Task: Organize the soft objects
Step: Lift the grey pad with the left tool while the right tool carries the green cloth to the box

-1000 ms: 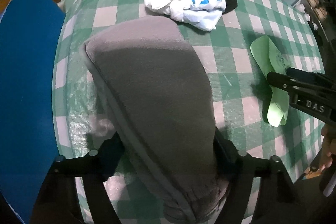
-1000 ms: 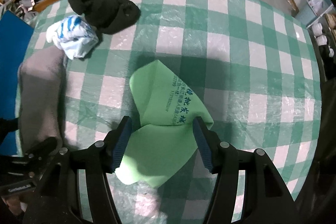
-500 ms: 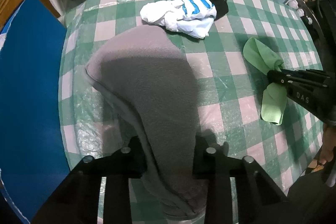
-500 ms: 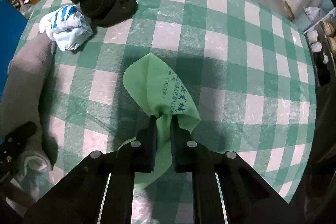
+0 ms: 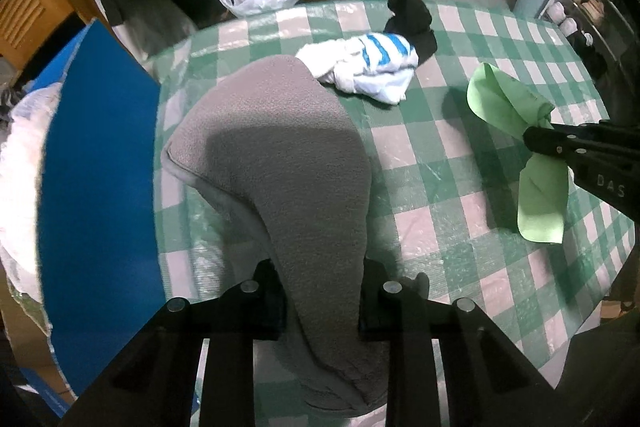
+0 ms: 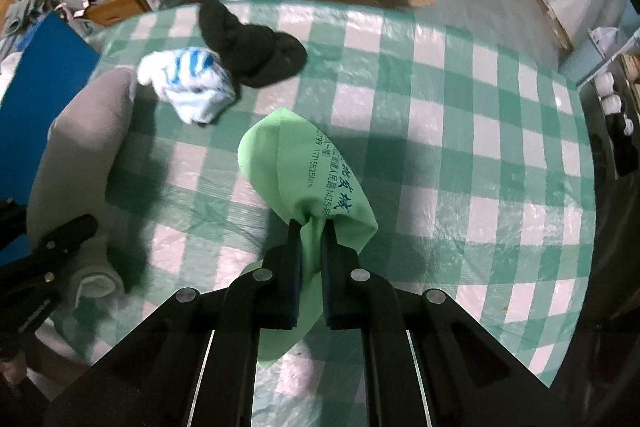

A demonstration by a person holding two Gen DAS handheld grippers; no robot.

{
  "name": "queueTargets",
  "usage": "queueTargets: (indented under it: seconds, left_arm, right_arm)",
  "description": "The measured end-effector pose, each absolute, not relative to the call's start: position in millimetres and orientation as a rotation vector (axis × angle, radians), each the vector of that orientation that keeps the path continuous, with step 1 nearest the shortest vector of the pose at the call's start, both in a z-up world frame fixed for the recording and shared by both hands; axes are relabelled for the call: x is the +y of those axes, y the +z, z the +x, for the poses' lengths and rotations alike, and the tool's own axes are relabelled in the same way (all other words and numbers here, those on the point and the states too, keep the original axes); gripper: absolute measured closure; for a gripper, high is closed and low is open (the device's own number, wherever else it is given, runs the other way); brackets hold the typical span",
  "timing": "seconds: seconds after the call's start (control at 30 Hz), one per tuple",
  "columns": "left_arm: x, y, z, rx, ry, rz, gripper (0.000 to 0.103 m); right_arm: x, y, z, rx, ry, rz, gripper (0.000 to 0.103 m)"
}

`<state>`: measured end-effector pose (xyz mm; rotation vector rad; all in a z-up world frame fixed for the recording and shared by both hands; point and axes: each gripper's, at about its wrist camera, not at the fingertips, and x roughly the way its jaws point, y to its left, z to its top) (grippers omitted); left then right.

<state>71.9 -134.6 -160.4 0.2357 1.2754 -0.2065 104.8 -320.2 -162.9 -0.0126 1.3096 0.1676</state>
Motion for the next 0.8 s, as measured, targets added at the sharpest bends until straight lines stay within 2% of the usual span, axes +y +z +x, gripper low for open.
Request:
queueTargets:
  seconds: [0.8]
  left_arm:
    - [-103.3,-99.5,61.5,1.104,-0.172,0.226,0.078]
  right_arm:
    - [-269.6,-81.6,86.1,1.138,0.304,-0.059,0.096]
